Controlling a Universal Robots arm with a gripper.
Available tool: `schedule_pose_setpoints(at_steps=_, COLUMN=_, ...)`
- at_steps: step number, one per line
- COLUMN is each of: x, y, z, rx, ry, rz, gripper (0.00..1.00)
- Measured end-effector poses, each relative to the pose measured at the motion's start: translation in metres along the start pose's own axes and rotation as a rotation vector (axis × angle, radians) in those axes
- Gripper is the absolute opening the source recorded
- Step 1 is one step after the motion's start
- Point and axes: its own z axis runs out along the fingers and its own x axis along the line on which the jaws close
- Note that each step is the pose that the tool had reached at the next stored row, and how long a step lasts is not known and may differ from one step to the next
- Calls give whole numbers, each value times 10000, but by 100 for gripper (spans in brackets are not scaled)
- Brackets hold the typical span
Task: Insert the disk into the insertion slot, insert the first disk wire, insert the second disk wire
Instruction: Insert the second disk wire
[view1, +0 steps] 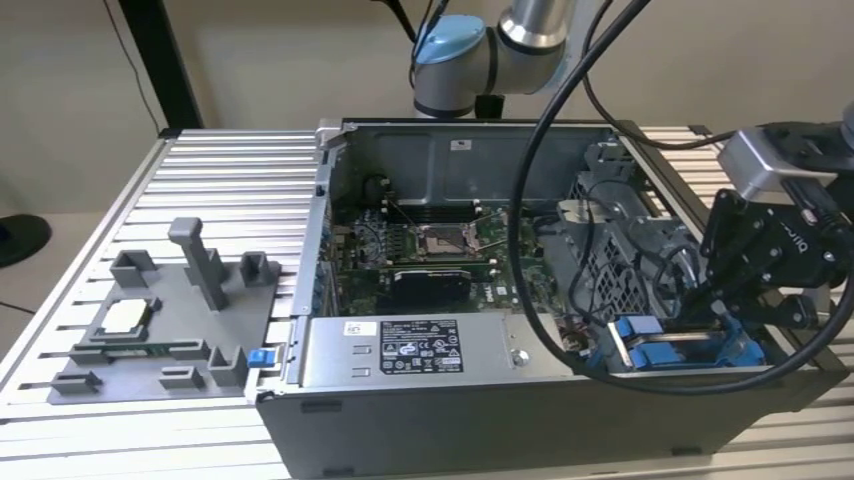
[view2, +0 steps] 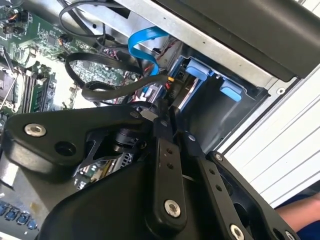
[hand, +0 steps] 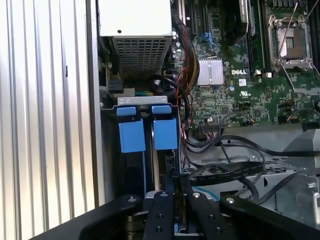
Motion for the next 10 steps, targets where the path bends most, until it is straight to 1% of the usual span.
schedule_pose_setpoints(at_steps=3, x=3, y=9, z=-7, rx=1, ry=-1, rz=-2, gripper=0)
schedule_pose_setpoints(at_steps=6, x=1, y=43, z=-42, rx=-1, ry=3, rz=-2, gripper=0)
schedule_pose_setpoints(at_steps=8, x=1, y=61, z=-46, rx=8, ry=19, rz=-1, gripper=0)
schedule_pose_setpoints(at_steps=9, x=1, y=69, z=-45, rx=39, ry=94, rz=5, gripper=0)
schedule_pose_setpoints(at_steps=10, x=-2, y=77, z=-45, rx=80, ry=255, rz=21, gripper=0)
